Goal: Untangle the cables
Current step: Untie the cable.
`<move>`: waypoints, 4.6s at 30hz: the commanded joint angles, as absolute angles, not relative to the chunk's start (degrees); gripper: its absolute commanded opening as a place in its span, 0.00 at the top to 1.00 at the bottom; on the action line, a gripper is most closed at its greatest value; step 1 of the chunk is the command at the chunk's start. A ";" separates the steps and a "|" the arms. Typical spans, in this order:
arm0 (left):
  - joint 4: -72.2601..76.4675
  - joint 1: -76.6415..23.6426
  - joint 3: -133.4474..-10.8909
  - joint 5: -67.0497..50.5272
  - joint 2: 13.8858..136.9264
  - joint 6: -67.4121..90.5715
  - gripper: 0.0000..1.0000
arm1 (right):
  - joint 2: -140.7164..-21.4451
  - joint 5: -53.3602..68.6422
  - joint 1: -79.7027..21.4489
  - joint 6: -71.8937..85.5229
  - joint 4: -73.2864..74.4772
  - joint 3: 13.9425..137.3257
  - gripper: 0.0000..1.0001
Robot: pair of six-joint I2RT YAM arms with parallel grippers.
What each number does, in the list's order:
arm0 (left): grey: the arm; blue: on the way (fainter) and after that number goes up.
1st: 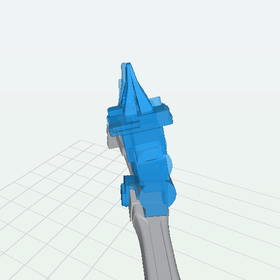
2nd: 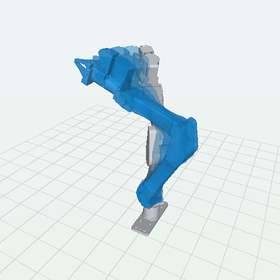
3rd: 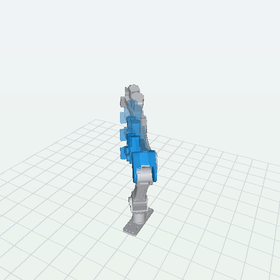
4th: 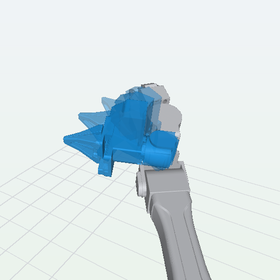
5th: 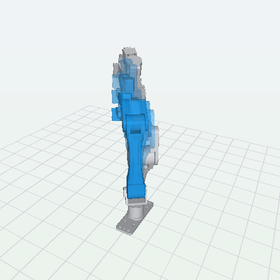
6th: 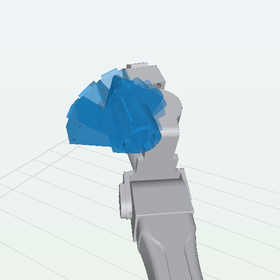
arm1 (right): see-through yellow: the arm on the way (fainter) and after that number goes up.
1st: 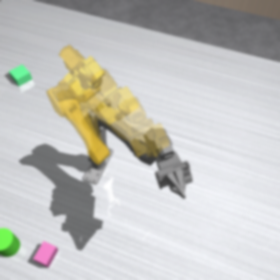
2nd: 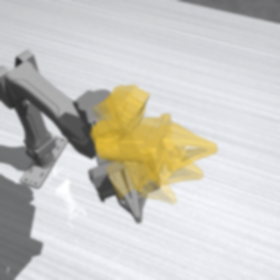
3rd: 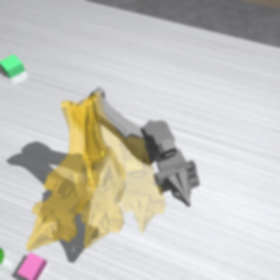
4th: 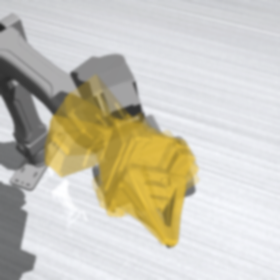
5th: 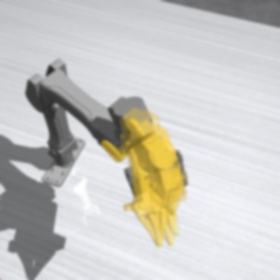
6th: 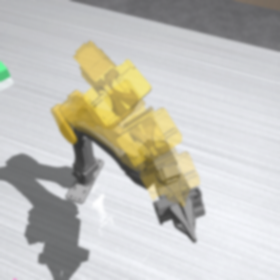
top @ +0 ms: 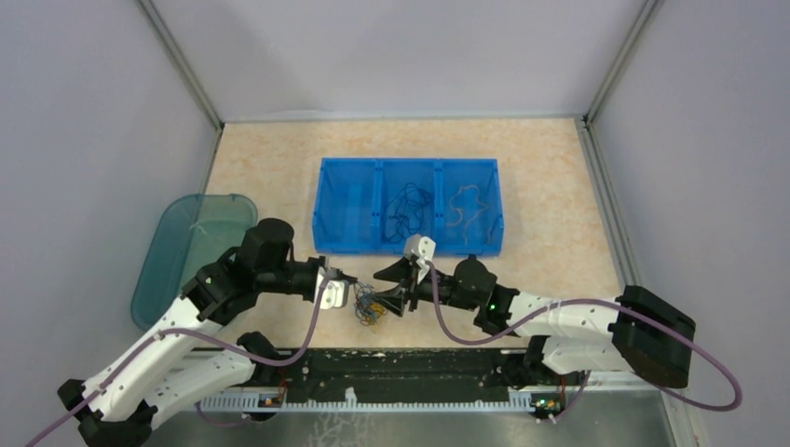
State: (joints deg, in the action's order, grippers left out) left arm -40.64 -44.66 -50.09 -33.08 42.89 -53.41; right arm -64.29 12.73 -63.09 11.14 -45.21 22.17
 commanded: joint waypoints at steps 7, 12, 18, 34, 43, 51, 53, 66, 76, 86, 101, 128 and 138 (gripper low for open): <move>-39.90 -45.09 -50.39 -36.17 42.00 -55.78 1.00 | -65.43 13.59 -62.67 4.73 -42.63 27.66 0.55; -39.89 -45.09 -50.44 -36.75 42.25 -55.98 1.00 | -67.04 14.45 -62.68 5.04 -43.99 28.96 0.63; -39.83 -45.06 -50.11 -36.74 42.19 -56.32 1.00 | -68.50 17.35 -62.67 7.32 -45.17 30.56 0.72; -37.30 -45.03 -45.45 -31.73 38.72 -51.74 0.14 | -58.72 11.34 -62.39 4.49 -34.88 32.37 1.00; -30.68 -44.96 -46.39 -36.37 44.56 -29.49 0.19 | -57.06 11.91 -62.38 8.52 -39.60 33.54 1.00; -19.42 -44.91 -42.88 -38.95 42.90 -16.22 0.53 | -54.23 11.77 -62.31 11.77 -41.61 33.65 1.00; -18.74 -44.84 -43.70 -39.86 43.95 -14.64 0.60 | -53.89 11.80 -62.31 12.45 -42.72 33.32 1.00; -14.06 -44.82 -45.36 -41.30 46.82 -12.07 0.99 | -53.84 11.66 -62.27 15.89 -45.83 32.89 1.00; -21.17 -44.73 -52.78 -42.78 48.80 -18.46 0.99 | -47.74 9.96 -59.45 18.29 -44.07 24.18 0.22; -18.71 -44.82 -54.98 -45.67 50.00 -16.67 0.99 | -54.49 16.65 -59.46 18.15 -48.93 23.56 0.24; -20.56 -44.82 -68.65 -47.05 53.63 -18.03 0.99 | -76.87 13.58 -60.63 23.32 -69.00 24.42 0.48; -21.23 -44.82 -103.64 -41.39 64.79 -32.35 0.99 | -93.19 8.90 -62.05 24.38 -82.62 15.38 0.41; -9.79 -44.82 -111.31 -35.01 66.02 -31.95 1.00 | -98.63 7.47 -62.17 26.07 -87.35 12.86 0.39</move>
